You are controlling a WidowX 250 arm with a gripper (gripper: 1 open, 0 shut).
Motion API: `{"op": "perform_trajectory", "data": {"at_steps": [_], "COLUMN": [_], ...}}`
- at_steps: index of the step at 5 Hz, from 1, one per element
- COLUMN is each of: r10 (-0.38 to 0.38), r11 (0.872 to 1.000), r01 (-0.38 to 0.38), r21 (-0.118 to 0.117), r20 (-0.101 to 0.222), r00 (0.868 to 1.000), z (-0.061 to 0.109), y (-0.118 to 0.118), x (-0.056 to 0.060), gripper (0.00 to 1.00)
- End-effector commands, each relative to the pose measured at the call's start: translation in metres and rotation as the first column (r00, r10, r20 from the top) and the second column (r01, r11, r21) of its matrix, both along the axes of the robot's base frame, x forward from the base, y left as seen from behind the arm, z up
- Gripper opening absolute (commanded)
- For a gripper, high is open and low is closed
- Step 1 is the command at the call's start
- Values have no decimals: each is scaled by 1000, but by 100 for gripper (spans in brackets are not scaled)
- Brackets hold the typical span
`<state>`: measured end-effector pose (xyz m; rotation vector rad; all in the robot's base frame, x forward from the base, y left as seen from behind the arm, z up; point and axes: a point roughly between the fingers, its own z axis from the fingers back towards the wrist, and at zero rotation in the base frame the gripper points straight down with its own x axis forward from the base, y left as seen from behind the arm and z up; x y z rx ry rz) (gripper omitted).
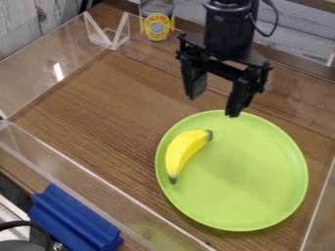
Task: Remove the banana from inside the green plate and put it on the table
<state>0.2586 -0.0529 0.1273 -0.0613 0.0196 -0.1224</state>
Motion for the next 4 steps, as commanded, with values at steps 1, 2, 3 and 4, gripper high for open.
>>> {"op": "perform_trajectory", "data": {"at_steps": [1,2,3,4], "r10": [-6,-7,-10,-14], "r11": [1000,1000,1000,1000], "r01": [7,8,11,15], "r21": [-18,-20,-22,-23], "r20": [46,42,42,44], "r00": [999,999,999,999], "z": [15,13,11,9], "y": [-3,-4,-5,-6], "x": [0,-4,-7,-8], "gripper": [100,100,100,100]}}
